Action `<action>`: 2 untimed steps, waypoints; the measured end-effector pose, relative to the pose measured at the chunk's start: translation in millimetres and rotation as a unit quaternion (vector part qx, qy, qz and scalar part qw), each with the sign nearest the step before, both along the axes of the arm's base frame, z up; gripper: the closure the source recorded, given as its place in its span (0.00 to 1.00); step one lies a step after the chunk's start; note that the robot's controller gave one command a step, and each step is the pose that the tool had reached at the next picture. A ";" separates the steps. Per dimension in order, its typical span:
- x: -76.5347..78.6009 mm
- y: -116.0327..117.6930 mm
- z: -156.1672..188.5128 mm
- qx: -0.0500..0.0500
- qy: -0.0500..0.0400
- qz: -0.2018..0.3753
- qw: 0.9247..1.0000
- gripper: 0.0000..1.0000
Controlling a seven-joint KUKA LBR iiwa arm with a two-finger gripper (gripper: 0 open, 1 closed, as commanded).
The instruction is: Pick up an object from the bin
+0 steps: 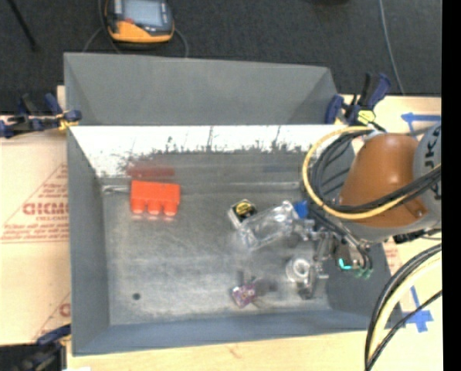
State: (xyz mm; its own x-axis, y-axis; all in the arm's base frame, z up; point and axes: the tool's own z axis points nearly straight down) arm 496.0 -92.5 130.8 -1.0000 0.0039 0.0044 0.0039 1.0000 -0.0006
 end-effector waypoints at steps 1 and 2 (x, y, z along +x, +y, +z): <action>11.5 -30.8 -62.8 0.000 -0.002 0.012 1.000 0.00; 14.5 -29.4 -56.5 -0.001 -0.006 0.015 1.000 1.00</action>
Offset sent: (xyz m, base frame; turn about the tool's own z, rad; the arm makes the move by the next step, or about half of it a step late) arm 0.0112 -0.0283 -0.0608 -0.0279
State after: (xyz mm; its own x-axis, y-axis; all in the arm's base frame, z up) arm 510.5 -121.9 74.2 -0.9996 -0.0261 -0.0081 -0.0261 0.9997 -0.0024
